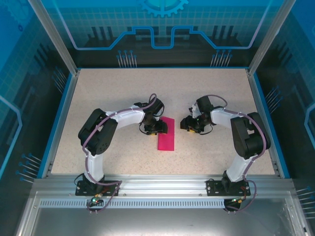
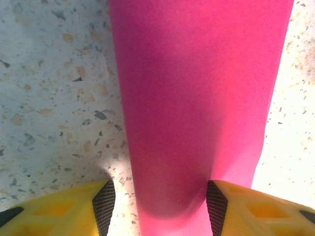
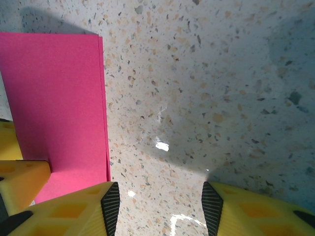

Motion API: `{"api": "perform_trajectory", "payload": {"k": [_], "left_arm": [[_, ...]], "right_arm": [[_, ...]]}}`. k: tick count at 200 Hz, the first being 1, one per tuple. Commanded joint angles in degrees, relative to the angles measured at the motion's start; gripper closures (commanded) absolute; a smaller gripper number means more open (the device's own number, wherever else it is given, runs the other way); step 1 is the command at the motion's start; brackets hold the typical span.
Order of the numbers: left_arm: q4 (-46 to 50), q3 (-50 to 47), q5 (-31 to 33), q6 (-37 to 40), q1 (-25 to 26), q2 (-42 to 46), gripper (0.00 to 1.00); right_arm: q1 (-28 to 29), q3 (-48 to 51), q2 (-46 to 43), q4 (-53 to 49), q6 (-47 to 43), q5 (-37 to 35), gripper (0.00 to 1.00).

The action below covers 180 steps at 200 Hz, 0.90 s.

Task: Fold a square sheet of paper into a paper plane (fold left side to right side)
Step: Hold the square sheet of paper at the center of the table.

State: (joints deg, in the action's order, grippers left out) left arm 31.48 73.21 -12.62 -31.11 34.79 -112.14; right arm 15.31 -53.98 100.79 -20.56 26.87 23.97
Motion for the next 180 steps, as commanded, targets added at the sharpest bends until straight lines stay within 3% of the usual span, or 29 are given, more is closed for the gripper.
{"api": "perform_trajectory", "payload": {"k": [1, 180], "left_arm": [[0.81, 0.75, 0.20, 1.38, 1.19, -2.64, 0.43], [2.00, 1.87, 0.67, 2.01, 1.37, -3.97, 0.43]], "right_arm": [[-0.27, -0.05, 1.30, -1.77, -1.03, -0.06, 0.49], [0.23, -0.87, 1.44, -2.38, -1.35, 0.20, 0.49]]}}
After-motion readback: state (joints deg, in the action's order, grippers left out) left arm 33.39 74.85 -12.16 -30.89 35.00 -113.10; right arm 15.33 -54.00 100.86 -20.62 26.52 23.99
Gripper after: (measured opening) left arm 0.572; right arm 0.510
